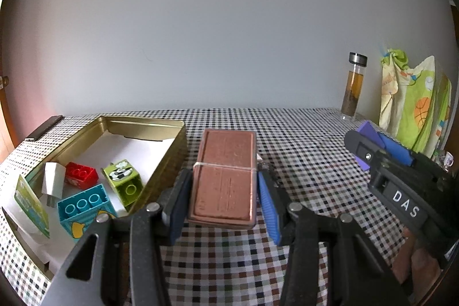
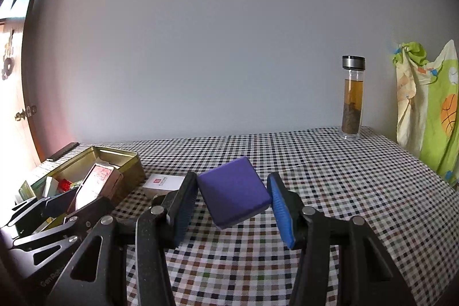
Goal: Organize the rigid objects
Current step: 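Lift and carry the purple cube and brown box over the gold tray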
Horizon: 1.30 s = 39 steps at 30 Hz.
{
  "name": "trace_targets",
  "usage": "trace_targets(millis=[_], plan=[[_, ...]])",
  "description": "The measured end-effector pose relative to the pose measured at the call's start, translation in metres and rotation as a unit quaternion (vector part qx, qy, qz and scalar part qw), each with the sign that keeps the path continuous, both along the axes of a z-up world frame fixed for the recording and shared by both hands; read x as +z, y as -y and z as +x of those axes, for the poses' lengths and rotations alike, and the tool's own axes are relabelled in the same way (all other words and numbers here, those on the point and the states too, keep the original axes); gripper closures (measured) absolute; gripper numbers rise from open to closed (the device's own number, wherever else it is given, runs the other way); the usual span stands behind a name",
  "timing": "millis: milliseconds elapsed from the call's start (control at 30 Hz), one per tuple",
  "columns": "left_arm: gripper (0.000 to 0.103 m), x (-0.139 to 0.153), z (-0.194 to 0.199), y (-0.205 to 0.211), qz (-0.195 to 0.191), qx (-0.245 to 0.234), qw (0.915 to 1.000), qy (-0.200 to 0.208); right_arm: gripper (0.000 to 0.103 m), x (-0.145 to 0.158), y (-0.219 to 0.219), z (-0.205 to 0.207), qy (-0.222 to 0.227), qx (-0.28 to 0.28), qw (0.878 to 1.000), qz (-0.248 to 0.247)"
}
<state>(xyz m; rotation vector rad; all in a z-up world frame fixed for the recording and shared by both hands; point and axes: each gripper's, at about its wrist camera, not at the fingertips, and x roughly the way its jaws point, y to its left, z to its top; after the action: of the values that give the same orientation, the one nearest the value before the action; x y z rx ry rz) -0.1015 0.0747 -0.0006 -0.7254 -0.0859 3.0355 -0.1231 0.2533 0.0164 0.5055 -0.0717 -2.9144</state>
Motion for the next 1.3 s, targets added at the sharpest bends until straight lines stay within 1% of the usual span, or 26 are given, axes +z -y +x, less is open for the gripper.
trace_targets(millis=[167, 400, 600, 967, 1300], plan=[[0.058, 0.001, 0.005, 0.004, -0.002, 0.005, 1.0, -0.008, 0.05, 0.001, 0.002, 0.003, -0.005, 0.0, 1.0, -0.007], [0.058, 0.005, 0.016, 0.01, -0.013, 0.024, 0.9992, -0.029, 0.05, 0.0, 0.005, 0.007, -0.005, 0.001, 1.0, -0.019], [0.058, 0.004, 0.019, 0.021, -0.008, 0.032, 0.9991, -0.028, 0.05, 0.001, 0.012, 0.011, -0.012, 0.007, 1.0, -0.013], [0.058, 0.006, 0.028, 0.033, -0.009, 0.043, 0.998, -0.045, 0.05, 0.003, 0.014, 0.018, -0.016, 0.013, 1.0, -0.018], [0.058, 0.006, 0.031, 0.041, -0.007, 0.048, 0.9975, -0.051, 0.05, 0.006, 0.028, 0.024, -0.023, 0.034, 0.999, -0.013]])
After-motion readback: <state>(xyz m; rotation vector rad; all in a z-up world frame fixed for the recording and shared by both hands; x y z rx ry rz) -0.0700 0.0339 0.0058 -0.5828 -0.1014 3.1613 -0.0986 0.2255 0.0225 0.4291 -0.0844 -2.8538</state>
